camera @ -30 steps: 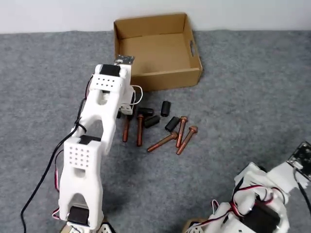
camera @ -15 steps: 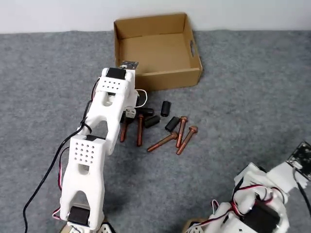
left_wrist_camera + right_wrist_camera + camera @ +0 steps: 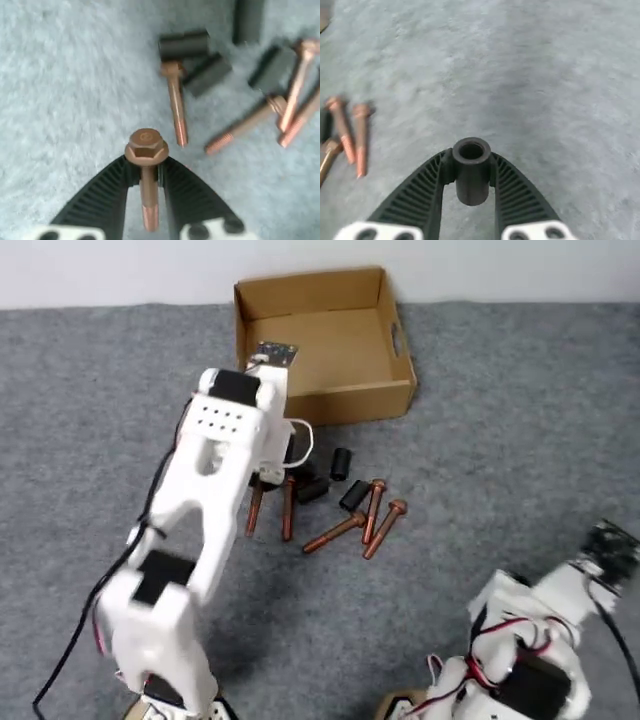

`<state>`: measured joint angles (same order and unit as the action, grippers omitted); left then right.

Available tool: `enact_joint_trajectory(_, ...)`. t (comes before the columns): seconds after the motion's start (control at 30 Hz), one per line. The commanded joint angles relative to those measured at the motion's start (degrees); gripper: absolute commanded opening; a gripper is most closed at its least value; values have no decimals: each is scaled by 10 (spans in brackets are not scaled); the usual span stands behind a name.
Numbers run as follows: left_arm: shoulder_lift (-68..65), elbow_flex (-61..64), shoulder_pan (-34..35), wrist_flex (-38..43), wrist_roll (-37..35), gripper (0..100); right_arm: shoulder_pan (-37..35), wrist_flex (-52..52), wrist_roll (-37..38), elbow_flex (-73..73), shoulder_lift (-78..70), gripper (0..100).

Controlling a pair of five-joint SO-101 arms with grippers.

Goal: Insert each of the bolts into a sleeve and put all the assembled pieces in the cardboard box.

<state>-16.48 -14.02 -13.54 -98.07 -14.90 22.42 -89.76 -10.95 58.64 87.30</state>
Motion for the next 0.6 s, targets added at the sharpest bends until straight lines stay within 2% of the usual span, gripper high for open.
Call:
enact_joint_trajectory(0.0,172,102,-7,73,6,3,-89,14,-3,-5,0,8)
enact_joint_trajectory(0.23,450,343,-7,219,4,3,-234,17,-3,-5,0,8)
enact_joint_trajectory(0.37,582,446,-4,256,-6,4,-315,37,-4,-6,0,8)
enact_joint_trajectory(0.57,737,529,-7,273,-84,4,-489,110,-2,-6,0,9)
